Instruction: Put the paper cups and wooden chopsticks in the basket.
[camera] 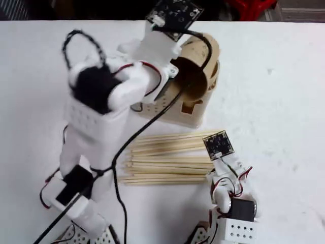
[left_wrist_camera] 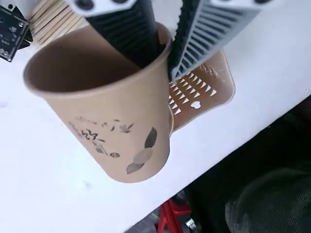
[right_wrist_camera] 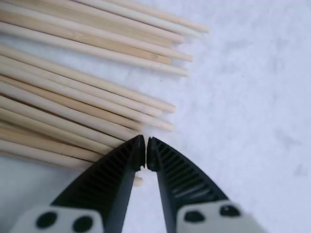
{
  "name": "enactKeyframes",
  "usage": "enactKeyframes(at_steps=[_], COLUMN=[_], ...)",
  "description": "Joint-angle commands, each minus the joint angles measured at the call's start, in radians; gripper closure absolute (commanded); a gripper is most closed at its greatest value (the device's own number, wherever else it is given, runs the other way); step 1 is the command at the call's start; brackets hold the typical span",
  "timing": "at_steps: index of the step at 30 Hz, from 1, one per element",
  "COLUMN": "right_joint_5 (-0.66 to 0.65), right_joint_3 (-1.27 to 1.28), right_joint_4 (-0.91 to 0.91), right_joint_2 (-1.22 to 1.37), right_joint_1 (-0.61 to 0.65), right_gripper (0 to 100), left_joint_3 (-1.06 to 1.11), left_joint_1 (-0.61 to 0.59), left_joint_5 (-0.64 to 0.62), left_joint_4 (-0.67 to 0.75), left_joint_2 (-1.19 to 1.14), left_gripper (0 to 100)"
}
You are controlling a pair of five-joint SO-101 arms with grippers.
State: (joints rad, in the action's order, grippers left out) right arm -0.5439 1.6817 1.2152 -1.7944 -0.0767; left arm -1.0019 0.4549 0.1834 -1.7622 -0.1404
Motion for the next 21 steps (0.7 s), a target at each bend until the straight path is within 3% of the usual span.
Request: enactKeyframes(at_steps=[1,12,18,21], right_joint_5=[-0.011,-0.011,-0.011,-0.011], right_joint_3=[0.008,0.008,0.008,0.008], right_joint_4=[-0.012,-0.012,-0.012,-0.012], right_joint_2=[-0.004,-0.004,-0.004,-0.004], right_joint_1=[0.004,0.002,0.002,0.002], right_gripper=[97.4,97.4,97.4,97.4], left_joint_3=[0.006,0.005,0.011,0.005], left_joint_1=[0.012,0.012,0.012,0.012], left_joint_5=[-0.012,-0.012,-0.012,-0.012], left_joint_4=[0.041,0.063,0.063,0.084], left_joint_2=[-0.013,-0.028,-0.028,-0.027], left_gripper=[98,97,86,84])
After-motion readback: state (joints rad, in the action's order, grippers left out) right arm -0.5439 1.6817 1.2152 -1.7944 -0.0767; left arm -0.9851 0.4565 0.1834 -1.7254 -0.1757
